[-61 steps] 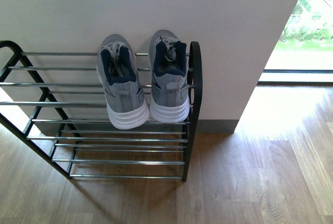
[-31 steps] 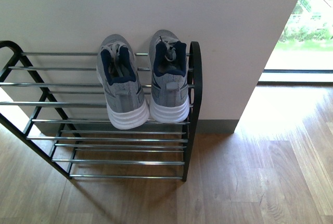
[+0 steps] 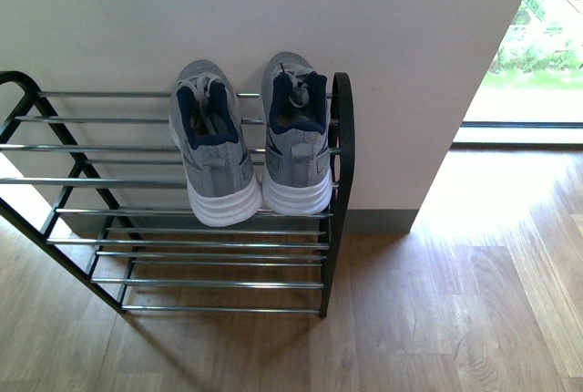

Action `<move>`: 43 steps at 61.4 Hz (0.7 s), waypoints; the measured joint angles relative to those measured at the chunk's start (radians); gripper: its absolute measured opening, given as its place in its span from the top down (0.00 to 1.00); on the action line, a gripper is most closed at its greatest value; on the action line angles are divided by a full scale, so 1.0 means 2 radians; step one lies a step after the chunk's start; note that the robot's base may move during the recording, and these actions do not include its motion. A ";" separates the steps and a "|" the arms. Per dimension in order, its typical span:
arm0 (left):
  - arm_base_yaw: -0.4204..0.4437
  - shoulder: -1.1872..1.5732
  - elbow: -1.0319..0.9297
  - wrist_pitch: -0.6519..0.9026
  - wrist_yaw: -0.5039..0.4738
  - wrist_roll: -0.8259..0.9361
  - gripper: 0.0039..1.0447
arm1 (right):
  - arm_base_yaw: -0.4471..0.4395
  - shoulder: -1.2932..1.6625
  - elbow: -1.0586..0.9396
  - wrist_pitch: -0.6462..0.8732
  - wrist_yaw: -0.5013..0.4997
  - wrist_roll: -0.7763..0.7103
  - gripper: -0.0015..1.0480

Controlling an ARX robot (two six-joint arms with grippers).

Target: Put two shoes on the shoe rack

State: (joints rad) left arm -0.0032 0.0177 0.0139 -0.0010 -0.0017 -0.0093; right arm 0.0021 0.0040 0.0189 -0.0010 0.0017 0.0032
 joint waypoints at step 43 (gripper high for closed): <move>0.000 0.000 0.000 0.000 0.000 0.001 0.09 | 0.000 0.000 0.000 0.000 0.000 0.000 0.09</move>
State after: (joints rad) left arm -0.0032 0.0174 0.0143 -0.0010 -0.0010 -0.0074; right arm 0.0021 0.0044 0.0189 -0.0010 0.0017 0.0032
